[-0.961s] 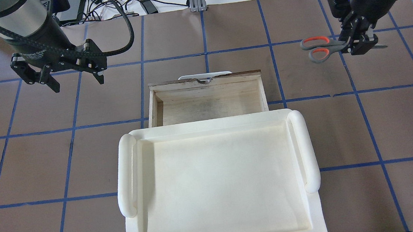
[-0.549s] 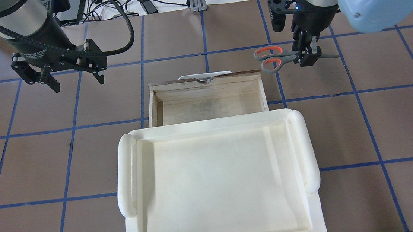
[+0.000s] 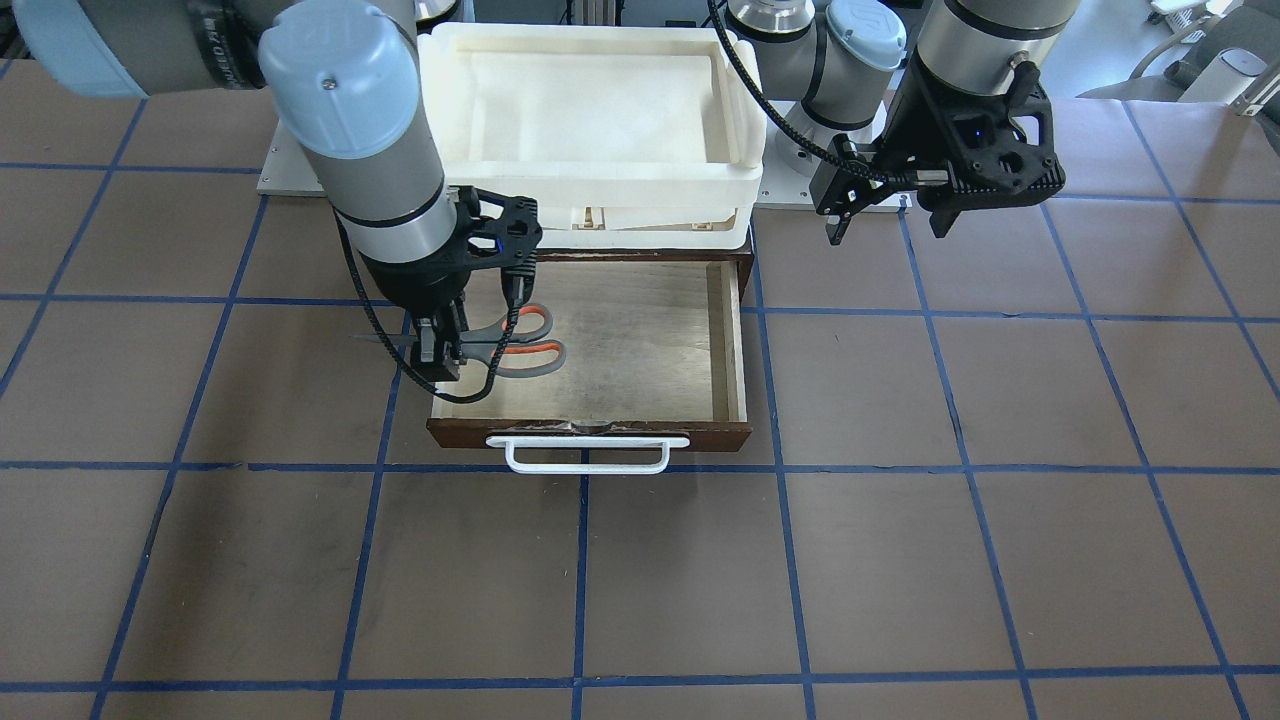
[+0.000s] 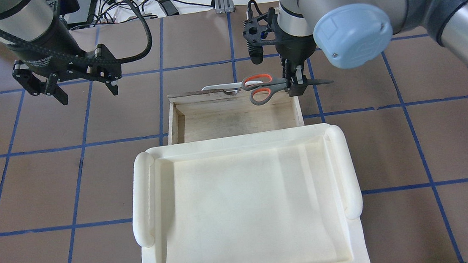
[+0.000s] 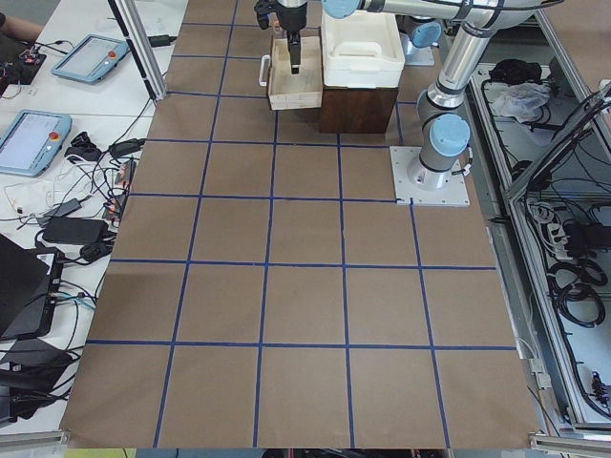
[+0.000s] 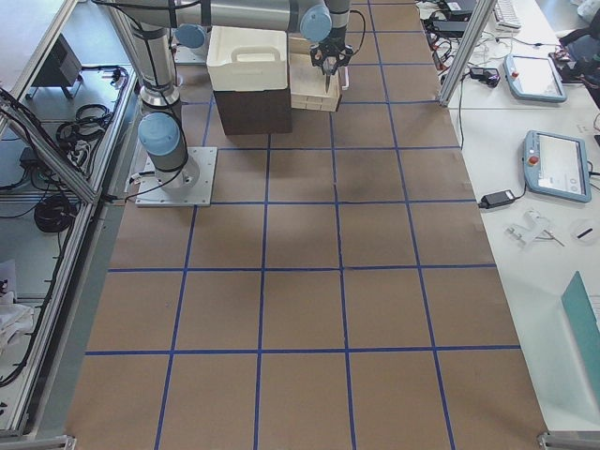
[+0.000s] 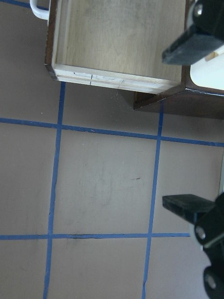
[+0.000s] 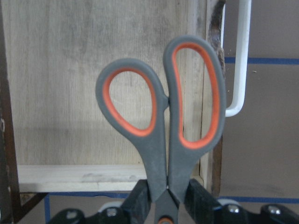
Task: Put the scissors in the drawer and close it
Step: 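Lower the scissors into the drawer with the right gripper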
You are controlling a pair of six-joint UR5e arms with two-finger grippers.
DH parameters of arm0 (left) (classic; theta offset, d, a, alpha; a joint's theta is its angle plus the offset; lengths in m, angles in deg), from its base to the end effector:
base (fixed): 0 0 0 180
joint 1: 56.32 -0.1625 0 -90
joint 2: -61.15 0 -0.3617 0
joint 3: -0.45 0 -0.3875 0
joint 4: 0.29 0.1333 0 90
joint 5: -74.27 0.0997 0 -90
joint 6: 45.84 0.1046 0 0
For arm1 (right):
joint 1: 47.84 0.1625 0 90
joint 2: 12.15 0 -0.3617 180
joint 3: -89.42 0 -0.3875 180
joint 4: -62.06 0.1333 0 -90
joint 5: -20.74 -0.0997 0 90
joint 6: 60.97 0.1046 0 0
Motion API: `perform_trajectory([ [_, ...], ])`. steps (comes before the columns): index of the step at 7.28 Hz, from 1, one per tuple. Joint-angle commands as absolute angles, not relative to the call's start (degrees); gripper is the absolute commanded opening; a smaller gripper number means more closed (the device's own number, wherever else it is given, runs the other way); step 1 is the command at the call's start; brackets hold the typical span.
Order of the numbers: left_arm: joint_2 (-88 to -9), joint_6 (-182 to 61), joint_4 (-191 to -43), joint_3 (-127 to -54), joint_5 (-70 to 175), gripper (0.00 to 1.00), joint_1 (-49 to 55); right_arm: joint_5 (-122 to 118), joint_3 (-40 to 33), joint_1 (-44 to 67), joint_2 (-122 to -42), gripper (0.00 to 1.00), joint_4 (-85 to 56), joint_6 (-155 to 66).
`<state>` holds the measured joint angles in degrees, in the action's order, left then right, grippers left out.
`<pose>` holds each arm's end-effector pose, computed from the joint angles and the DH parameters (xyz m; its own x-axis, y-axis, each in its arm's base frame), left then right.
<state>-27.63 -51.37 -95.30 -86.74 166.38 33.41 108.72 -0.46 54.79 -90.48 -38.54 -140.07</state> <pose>-0.1272 -0.4773 0.4451 -0.9942 -0.1004 -0.0383 -0.1010 0.9948 0.0135 0.2541 -0.5075 0.3330 0.0303 -0.9993 -0.0229 -0.9991 -0.0295 -0.0315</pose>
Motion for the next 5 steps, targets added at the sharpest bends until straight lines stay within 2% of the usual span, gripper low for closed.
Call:
perform_trajectory([
  [1, -27.62, -51.37, -95.30, -86.74, 166.38, 1.00, 33.41, 108.71, -0.67, 59.02, -88.01, 0.12, -41.11, -136.23],
  [5, -27.62, -51.29, -95.30, -86.74, 166.46, 1.00, 33.41, 108.80, -0.93, 65.79, -84.15, 0.13, -45.85, -130.25],
])
